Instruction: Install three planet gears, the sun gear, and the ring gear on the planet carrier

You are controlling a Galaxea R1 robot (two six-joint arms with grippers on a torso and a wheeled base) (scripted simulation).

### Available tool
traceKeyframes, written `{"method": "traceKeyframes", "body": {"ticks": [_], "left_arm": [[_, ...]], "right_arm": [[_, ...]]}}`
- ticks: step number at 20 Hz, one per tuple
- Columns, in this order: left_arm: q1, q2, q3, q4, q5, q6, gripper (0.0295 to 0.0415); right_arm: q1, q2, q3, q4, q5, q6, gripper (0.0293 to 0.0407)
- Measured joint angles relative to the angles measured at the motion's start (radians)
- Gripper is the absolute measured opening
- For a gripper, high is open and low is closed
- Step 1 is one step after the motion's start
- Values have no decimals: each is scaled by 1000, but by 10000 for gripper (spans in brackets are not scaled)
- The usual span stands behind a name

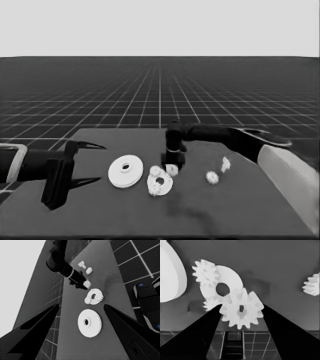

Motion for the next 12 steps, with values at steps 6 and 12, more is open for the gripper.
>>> {"method": "traceKeyframes", "body": {"ticks": [6,12], "left_arm": [[0,0,0,0,0,0,385],[0,0,0,0,0,0,385]], "right_arm": [[-103,35,-89,-98,32,-47,312],[-153,49,-136,-144,56,-73,312]]}}
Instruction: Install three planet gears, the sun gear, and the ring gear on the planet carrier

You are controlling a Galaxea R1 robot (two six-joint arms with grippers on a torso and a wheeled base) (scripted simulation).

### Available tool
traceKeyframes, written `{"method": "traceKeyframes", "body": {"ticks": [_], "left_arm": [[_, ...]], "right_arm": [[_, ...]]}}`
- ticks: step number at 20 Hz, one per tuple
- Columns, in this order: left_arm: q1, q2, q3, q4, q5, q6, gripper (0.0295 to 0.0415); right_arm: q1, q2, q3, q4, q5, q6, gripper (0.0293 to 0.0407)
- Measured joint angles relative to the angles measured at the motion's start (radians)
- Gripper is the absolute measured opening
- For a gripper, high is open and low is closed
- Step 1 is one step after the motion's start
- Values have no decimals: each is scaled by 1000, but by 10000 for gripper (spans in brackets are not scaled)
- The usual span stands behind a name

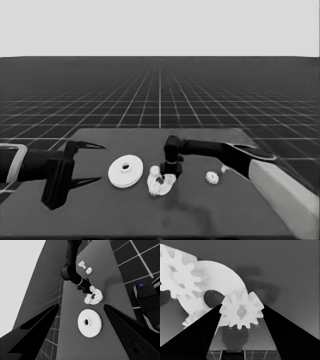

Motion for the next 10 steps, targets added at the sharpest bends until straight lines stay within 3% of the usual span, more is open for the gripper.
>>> {"method": "traceKeyframes", "body": {"ticks": [2,4,5,10], "left_arm": [[0,0,0,0,0,0,385],[0,0,0,0,0,0,385],[0,0,0,0,0,0,385],[0,0,0,0,0,0,385]], "right_arm": [[-1,0,-1,-1,1,-1,312],[-2,0,-2,-2,1,-1,372],[-2,0,-2,-2,1,-1,381],[-2,0,-2,-2,1,-1,385]]}}
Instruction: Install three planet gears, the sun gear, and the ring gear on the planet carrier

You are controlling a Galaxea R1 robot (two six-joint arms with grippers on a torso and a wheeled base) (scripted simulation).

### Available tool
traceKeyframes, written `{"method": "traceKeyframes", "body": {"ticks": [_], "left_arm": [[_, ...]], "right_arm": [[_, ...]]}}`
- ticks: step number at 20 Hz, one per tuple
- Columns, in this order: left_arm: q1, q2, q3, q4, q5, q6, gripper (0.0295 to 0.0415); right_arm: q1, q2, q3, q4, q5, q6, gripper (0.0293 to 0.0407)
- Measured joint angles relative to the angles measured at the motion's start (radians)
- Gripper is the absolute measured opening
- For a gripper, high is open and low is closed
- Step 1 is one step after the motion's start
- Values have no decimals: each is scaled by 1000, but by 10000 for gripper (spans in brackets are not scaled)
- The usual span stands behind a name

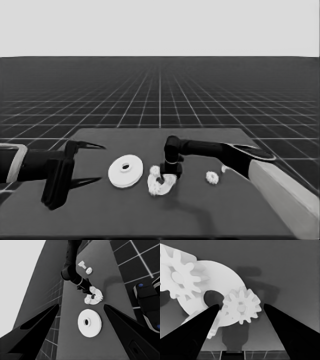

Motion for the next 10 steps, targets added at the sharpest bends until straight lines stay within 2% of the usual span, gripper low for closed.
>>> {"method": "traceKeyframes", "body": {"ticks": [2,5,10], "left_arm": [[0,0,0,0,0,0,385],[0,0,0,0,0,0,385],[0,0,0,0,0,0,385]], "right_arm": [[0,0,0,0,0,0,385],[122,-26,92,113,-48,55,385],[153,-28,101,144,-54,61,385]]}}
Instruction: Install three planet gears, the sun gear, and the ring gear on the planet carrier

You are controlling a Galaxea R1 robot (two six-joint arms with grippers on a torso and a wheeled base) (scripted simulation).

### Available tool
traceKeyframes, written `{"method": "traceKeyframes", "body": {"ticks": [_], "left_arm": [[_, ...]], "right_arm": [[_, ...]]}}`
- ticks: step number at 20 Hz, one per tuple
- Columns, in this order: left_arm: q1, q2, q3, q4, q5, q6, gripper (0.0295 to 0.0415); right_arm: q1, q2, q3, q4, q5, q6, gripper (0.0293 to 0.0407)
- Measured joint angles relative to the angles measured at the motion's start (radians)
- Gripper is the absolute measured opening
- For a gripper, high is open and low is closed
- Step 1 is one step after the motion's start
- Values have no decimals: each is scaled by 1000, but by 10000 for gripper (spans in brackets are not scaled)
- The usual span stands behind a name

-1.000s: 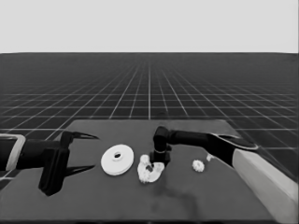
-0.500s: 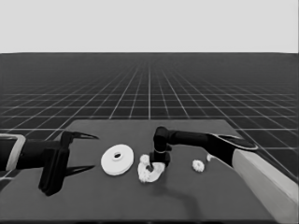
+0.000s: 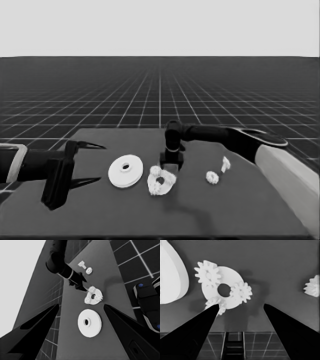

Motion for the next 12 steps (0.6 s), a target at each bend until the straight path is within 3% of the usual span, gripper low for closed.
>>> {"method": "traceKeyframes", "body": {"ticks": [2,3,5,12], "left_arm": [[0,0,0,0,0,0,385],[0,0,0,0,0,0,385],[0,0,0,0,0,0,385],[0,0,0,0,0,0,385]], "right_arm": [[1,0,0,2,0,0,385],[11,-184,178,16,13,-77,385],[24,-450,203,36,35,-257,385],[28,-531,130,51,50,-400,385]]}}
